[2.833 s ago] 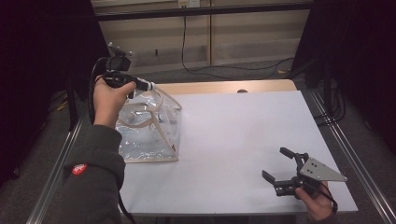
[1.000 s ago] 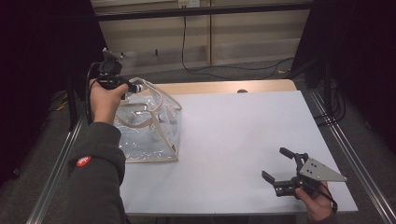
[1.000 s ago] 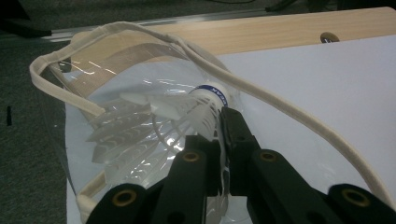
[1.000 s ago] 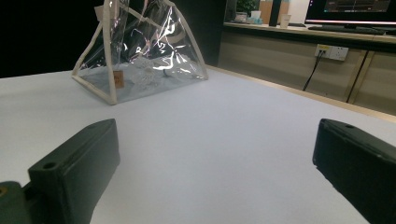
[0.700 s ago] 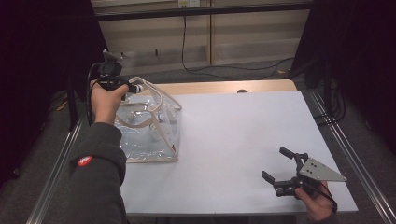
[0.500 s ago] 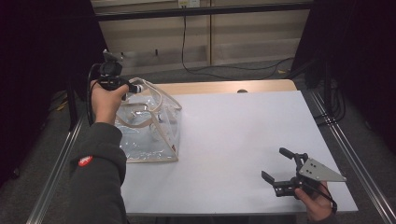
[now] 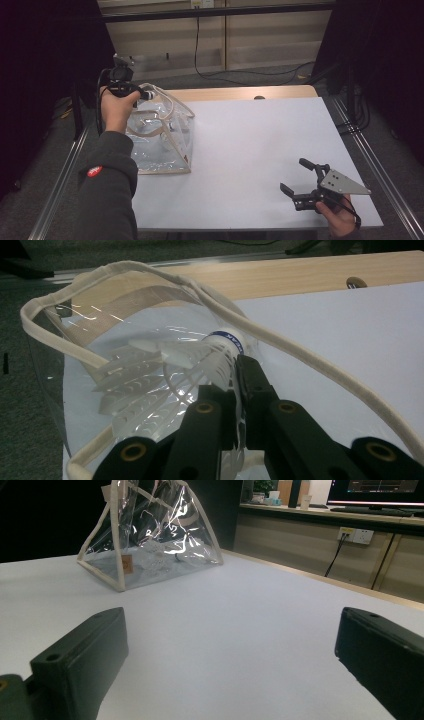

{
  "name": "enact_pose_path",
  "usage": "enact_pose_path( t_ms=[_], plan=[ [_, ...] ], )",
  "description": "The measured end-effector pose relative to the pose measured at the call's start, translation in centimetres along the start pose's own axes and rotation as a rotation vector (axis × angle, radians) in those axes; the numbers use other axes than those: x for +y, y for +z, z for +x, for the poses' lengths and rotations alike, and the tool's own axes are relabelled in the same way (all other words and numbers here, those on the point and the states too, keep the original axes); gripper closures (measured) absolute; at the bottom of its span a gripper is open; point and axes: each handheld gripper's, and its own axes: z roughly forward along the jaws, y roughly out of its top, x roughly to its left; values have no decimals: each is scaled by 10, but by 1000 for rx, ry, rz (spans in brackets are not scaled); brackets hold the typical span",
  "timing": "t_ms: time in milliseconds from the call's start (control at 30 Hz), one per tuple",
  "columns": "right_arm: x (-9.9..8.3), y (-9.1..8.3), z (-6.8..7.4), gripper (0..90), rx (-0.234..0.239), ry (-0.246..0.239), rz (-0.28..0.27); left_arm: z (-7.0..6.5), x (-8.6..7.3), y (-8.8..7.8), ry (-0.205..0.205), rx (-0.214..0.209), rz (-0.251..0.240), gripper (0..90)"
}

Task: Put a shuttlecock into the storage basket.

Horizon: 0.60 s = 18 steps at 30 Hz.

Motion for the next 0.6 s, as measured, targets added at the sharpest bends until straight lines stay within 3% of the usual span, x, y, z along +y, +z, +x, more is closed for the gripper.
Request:
enact_pose_path(
  t_ms=[600],
  plan=[
    [0, 0, 2, 3, 4, 10, 4, 8, -4, 6, -12, 13, 4, 876]
  ],
)
